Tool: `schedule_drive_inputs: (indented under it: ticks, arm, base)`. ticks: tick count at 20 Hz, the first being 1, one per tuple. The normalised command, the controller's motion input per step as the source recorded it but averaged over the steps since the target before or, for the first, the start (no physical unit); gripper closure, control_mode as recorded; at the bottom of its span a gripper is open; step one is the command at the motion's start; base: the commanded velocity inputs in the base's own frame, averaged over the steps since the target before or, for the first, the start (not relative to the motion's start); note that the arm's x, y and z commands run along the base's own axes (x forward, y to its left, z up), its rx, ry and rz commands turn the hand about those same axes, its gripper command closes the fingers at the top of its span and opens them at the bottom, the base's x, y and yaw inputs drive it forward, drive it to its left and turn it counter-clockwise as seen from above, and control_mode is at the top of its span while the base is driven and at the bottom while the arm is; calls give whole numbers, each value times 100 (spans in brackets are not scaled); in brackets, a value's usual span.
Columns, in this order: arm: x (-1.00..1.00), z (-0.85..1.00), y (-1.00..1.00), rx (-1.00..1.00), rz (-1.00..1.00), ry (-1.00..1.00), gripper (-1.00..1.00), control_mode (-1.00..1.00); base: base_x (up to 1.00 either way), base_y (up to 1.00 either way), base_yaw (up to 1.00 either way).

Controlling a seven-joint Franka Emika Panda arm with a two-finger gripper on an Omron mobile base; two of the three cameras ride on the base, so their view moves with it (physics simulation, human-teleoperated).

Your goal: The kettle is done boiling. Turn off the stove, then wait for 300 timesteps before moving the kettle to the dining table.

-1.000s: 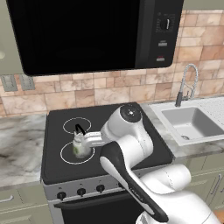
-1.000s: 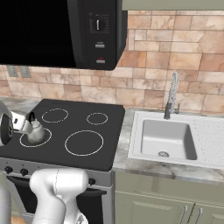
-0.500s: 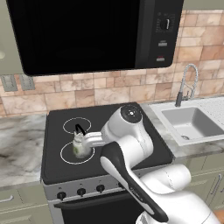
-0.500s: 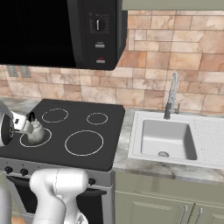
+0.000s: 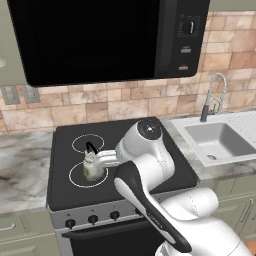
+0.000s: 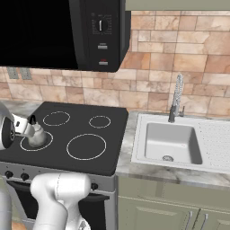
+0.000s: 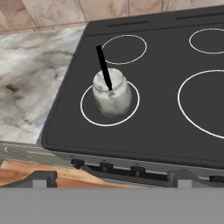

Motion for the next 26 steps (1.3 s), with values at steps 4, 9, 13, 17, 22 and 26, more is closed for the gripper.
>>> schedule_drive_inputs:
  ticks: [4,9,13,17,22,26]
  arm:
    - [1,0,0,0,0,0,-100,-100]
    - [0,0,0,0,0,0,-100,-100]
    - [0,0,0,0,0,0,-100,-100]
    - [2,0,0,0,0,1,-100,-100]
    - [7,0,0,0,0,0,-100,-100]
    - [19,0,0,0,2,0,-100,-100]
  base:
    - [0,0,0]
    - [0,0,0]
    - [0,0,0]
    - [0,0,0]
    - [0,0,0]
    - [0,0,0]
